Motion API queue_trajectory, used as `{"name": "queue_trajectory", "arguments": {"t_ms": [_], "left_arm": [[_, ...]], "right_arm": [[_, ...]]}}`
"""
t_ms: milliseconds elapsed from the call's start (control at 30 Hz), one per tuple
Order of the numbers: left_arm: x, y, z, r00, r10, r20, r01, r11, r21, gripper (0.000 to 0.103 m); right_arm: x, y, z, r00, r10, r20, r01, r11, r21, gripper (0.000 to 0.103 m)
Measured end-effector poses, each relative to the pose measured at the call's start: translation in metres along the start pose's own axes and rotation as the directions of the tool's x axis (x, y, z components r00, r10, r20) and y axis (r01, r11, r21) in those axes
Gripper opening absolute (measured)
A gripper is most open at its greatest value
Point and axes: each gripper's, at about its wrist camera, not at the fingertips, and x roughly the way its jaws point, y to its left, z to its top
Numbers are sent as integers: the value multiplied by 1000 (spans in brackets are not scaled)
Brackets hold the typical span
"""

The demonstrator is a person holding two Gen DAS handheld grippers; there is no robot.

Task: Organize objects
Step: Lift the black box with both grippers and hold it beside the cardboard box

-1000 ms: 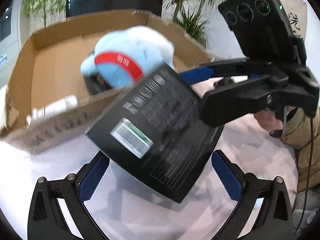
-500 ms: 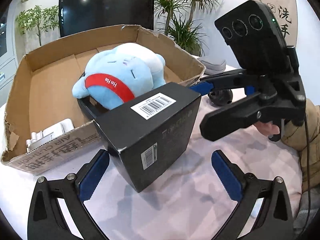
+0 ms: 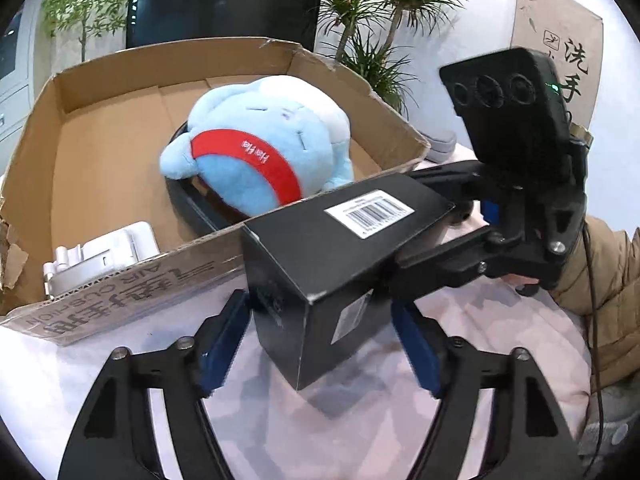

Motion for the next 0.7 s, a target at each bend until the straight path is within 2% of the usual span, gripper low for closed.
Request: {"name": "queue_trajectory", "arguments": {"t_ms": [67,233,700], "left_arm": [[-1,1,0,1000,-19,7,19,1000,-9,71],[1,-2,1,1000,-27,12,27,1000,-6,71],[-5,-8,-1,1000,7,18,-7,1000,8,71]], "right_arm": [[-2,0,-2,1000,3,-1,-3,1000,0,68],[-5,-2,-5,1000,19,3,-19,1000,10,66],[-5,-3,-4,999,34,12,-35,999,16,66]]}}
